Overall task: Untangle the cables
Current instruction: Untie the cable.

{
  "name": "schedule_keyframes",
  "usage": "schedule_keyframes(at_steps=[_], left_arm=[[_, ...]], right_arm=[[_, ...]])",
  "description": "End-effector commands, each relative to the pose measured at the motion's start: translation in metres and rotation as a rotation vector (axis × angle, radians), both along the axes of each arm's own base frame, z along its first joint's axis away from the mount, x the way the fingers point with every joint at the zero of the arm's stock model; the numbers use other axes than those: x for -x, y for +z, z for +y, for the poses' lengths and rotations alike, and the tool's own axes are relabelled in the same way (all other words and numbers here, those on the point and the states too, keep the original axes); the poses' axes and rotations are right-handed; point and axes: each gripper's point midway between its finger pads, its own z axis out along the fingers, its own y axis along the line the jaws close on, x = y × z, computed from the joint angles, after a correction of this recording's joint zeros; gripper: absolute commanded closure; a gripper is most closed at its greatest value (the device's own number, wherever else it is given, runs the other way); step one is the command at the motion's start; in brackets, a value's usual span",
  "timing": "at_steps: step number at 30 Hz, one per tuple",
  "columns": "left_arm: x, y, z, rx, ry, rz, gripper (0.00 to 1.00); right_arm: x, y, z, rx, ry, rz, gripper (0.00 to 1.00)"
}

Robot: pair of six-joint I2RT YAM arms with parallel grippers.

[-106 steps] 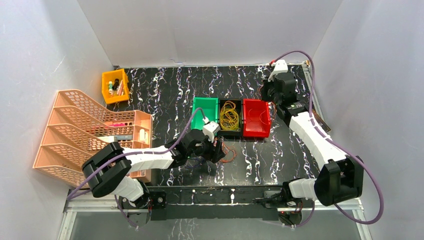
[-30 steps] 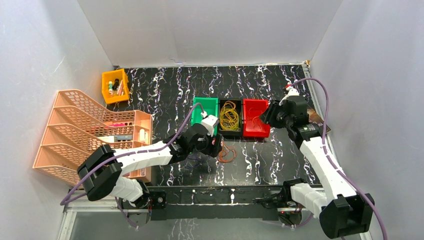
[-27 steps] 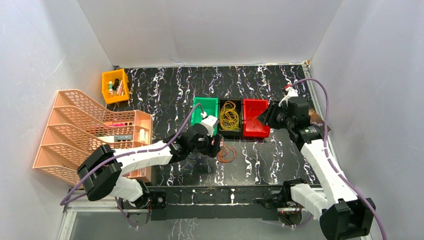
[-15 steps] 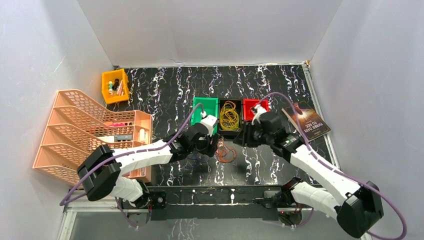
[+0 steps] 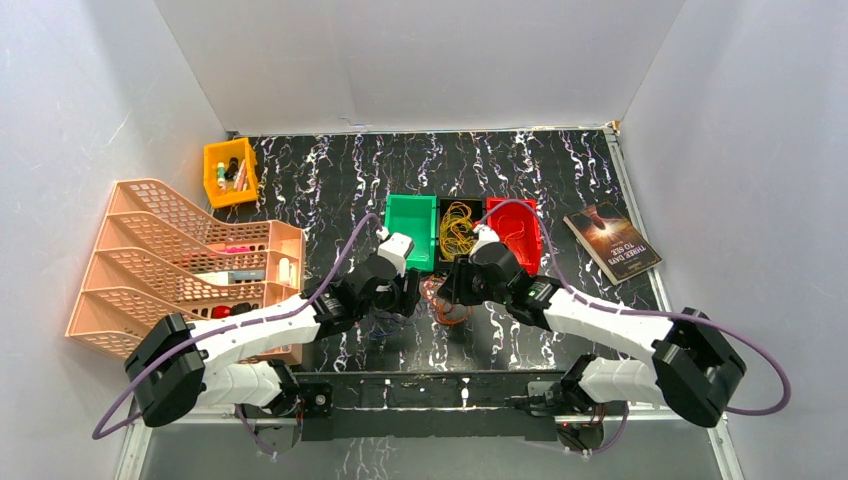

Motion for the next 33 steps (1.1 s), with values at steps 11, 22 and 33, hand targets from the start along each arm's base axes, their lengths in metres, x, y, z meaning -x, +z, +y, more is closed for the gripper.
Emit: schedule_keyframes(at_steps=[11, 22, 33], left_arm=[[-0.003, 0.010, 0.001, 0.013, 0.018, -0.025, 0.38], [-0.006, 0.008, 0.001, 0.002, 0.037, -0.019, 0.37], [-0.007, 0.024, 0.000, 0.061, 0.013, -0.082, 0.36]], right_arm=[[-0.027, -0.022, 0.020, 0.010, -0.058, -0.052, 0.62], [-0.034, -0.038, 0.031, 0.023, -0.042, -0.044, 0.76], [-0.019, -0.015, 0.017, 0.054, 0.013, -0.081, 1.00]])
